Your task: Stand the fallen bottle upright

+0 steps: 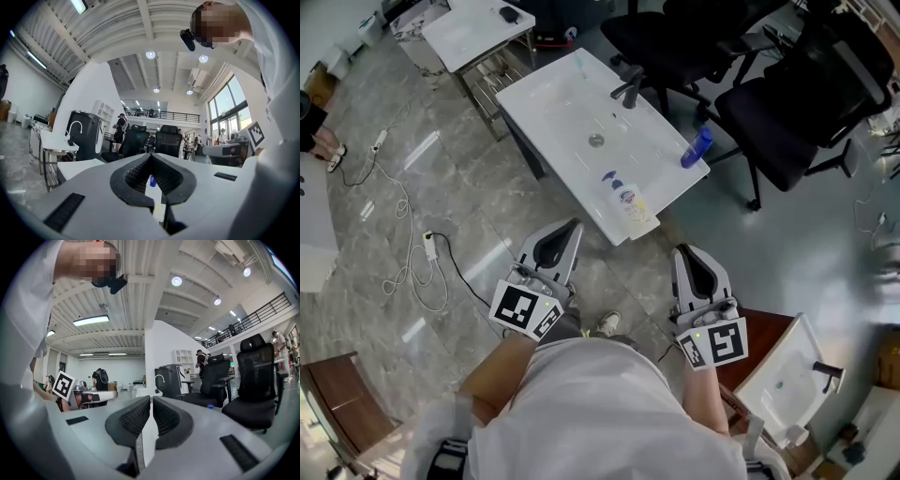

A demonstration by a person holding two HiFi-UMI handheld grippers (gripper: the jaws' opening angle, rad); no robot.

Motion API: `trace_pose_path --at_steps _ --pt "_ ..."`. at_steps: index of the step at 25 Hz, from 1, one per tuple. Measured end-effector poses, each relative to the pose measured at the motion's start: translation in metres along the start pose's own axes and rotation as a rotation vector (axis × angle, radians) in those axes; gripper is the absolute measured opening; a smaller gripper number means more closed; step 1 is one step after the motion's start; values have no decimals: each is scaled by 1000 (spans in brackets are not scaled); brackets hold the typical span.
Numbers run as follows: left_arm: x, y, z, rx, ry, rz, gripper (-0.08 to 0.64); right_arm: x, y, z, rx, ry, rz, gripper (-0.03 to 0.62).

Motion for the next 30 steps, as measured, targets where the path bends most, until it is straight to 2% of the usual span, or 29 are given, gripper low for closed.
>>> trace_pose_path --at_steps 4,9,15,17,19,22,27,30 --pt "5 24 5 25 9 -32 18 4 10 20 7 23 -3 46" --pt "17 55 11 61 20 -119 27 12 18 37 21 59 -6 46" --pt "41 92 26 158 8 -357 219 22 26 52 45 103 -15 46" --pt "53 103 32 187 0 -447 305 24 28 55 54 116 -17 46" --pt "65 113 39 209 -3 -509 361 28 28 59 64 131 -17 46" --pt "83 125 52 234 3 -586 389 36 26 64 81 156 -17 46" --pt "115 152 73 262 -16 -794 422 47 23 72 106 192 -14 46" --pt "134 168 86 262 -7 -891 426 53 21 79 121 205 -11 46"
Point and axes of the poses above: the fingertips, and each gripper's own axes: z forward along the fingers, y to its left, x out of its underside, the point moved 8 cm from there along -z, backward along the fingers, and after that the axes turned 14 degrees about x, right-handed, at the moved point
